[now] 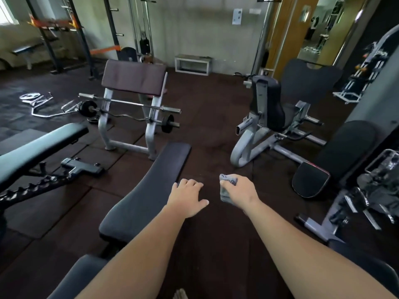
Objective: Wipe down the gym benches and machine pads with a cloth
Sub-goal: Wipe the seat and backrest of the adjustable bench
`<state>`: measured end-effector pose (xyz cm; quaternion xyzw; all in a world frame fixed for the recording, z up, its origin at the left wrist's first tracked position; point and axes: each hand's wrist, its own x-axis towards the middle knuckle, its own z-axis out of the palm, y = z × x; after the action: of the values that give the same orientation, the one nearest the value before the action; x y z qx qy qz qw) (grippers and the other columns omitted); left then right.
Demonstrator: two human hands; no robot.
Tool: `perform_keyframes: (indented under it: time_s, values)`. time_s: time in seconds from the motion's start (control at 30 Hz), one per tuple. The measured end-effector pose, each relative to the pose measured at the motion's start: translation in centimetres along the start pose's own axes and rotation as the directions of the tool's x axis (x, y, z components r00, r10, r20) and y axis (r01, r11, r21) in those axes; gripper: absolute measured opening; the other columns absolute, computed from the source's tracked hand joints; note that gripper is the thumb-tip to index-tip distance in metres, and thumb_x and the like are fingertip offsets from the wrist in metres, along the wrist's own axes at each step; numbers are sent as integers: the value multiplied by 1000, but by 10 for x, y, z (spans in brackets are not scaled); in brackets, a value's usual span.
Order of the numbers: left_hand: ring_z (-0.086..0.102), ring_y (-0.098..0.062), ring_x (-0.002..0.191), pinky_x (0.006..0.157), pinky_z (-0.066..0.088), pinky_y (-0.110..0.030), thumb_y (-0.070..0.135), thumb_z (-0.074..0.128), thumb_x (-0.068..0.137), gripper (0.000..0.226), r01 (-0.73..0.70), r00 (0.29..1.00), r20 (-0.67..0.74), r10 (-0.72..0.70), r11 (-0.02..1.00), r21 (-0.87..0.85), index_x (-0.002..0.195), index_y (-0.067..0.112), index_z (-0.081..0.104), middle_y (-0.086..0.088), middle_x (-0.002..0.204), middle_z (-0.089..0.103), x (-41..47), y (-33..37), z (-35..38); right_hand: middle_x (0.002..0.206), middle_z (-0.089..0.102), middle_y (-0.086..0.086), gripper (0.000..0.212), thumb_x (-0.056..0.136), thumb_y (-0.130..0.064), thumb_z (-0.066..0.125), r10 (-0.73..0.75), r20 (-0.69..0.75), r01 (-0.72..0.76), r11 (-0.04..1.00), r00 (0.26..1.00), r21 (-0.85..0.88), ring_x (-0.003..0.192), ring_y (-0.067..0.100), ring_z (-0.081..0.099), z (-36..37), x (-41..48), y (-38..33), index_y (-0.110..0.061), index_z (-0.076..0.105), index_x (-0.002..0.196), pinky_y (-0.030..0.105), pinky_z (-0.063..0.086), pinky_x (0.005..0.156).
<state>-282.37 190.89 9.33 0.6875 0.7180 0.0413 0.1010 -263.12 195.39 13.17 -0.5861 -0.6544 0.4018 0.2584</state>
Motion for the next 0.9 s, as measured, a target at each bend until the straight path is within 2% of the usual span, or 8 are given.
perform_keyframes:
  time_s: [0.13, 0.3, 0.43, 0.57, 0.63, 0.7, 0.8, 0.9]
  values:
    - [36, -23, 144, 119, 29, -47, 64, 53, 94, 70, -36, 999, 14, 36, 999, 23, 153, 29, 44, 6, 154, 47, 107, -21, -9, 74, 70, -6, 14, 92, -28, 64, 12, -26, -11, 1000, 1000, 14, 72, 11, 65, 2, 99, -17, -21, 71, 82, 17, 51, 64]
    - [36, -23, 144, 120, 28, -47, 63, 54, 94, 70, -53, 998, 24, 52, 998, 45, 153, 28, 44, 5, 154, 47, 229, -47, -32, 75, 67, -8, 24, 83, -49, 59, 52, -75, -49, 998, 996, 37, 86, 24, 68, 2, 227, -24, -27, 67, 77, 40, 56, 86]
    - [35, -25, 144, 120, 28, -48, 62, 52, 95, 67, -47, 998, 43, 44, 997, 66, 153, 29, 44, 4, 153, 47, 317, -64, -42, 63, 57, -12, 23, 86, -42, 60, 48, -75, -40, 994, 996, 98, 71, 14, 59, -1, 307, -41, -29, 60, 66, 30, 51, 74]
    - [35, -25, 143, 120, 29, -48, 61, 52, 96, 65, 15, 999, 51, -18, 998, 57, 153, 29, 46, 2, 150, 47, 402, -78, -40, 70, 62, -12, 21, 93, -36, 60, -14, -4, 15, 1000, 1000, 23, 72, 12, 61, 3, 409, -47, -28, 61, 74, 25, 48, 70]
    - [38, -24, 141, 117, 33, -46, 60, 52, 96, 62, 85, 996, 24, -85, 996, 12, 150, 30, 49, 3, 147, 50, 440, -86, -38, 68, 62, -9, 21, 96, -28, 62, -30, 53, 29, 999, 998, 26, 65, 8, 58, 7, 461, -49, -22, 64, 76, 11, 43, 57]
    - [43, -23, 136, 111, 41, -45, 59, 52, 98, 55, 169, 986, 0, -169, 982, -85, 144, 30, 55, 4, 139, 56, 476, -94, -41, 73, 65, -11, 16, 96, -31, 64, -58, 114, 60, 998, 992, -18, 68, 4, 58, 11, 511, -56, -24, 67, 83, 7, 39, 55]
    - [58, -19, 123, 100, 50, -39, 54, 51, 102, 45, 283, 956, 9, -295, 908, -308, 138, 29, 61, 7, 123, 69, 516, -102, -45, 89, 72, -7, 16, 95, -40, 65, -82, 234, 99, 993, 969, -66, 86, 13, 64, 26, 578, -69, -25, 72, 97, 24, 42, 74]
    - [65, -16, 115, 97, 51, -33, 47, 51, 103, 39, 373, 901, 7, -433, 767, -522, 135, 30, 65, 6, 119, 74, 542, -114, -45, 92, 74, -6, 25, 95, -46, 65, -88, 334, 114, 992, 938, -59, 91, 17, 68, 56, 623, -81, -22, 73, 98, 29, 49, 80]
